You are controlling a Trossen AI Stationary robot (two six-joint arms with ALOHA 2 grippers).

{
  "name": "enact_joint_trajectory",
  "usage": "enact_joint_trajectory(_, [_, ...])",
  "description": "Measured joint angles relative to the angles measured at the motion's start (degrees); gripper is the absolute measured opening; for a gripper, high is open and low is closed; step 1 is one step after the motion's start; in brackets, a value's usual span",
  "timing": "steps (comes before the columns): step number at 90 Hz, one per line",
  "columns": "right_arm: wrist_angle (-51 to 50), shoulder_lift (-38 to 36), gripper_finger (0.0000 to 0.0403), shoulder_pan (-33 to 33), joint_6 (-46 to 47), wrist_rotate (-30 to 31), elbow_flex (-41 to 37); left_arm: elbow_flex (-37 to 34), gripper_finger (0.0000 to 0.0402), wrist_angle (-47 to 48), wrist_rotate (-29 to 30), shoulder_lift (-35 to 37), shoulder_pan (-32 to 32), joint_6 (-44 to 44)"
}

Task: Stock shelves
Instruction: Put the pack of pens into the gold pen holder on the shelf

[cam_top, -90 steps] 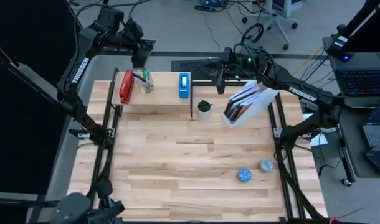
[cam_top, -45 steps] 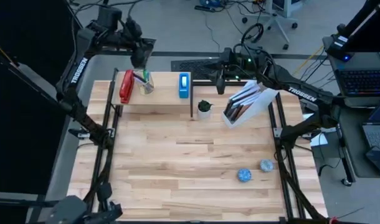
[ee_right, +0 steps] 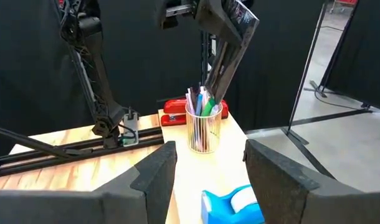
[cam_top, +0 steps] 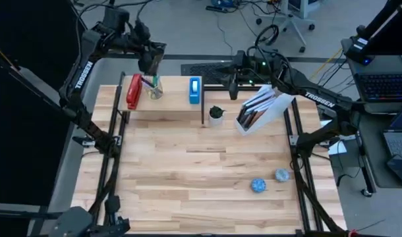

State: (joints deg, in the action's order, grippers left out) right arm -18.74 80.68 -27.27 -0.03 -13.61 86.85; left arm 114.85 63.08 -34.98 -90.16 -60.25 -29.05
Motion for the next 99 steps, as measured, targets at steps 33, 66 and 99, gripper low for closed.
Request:
enact_joint_trajectory(33, [0.0,0.0,0.0176,0.0,0.0,0.0,0.0,0.0,0.0029,2.37,-1.24,-0.74,0.0,-7.46])
enact_joint_trajectory(66, [-0.02,0.0,0.0176,0.0,0.87,0.0,0.0,-2.94,0.0029,0.64,-4.44,-1.39,0.0,-7.38])
enact_joint_trajectory(99, [0.02,0.02,0.0176,0.0,0.87,0.01,0.0,-9.03,0.0029,-2.42,-5.6,-1.36,0.0,-7.3])
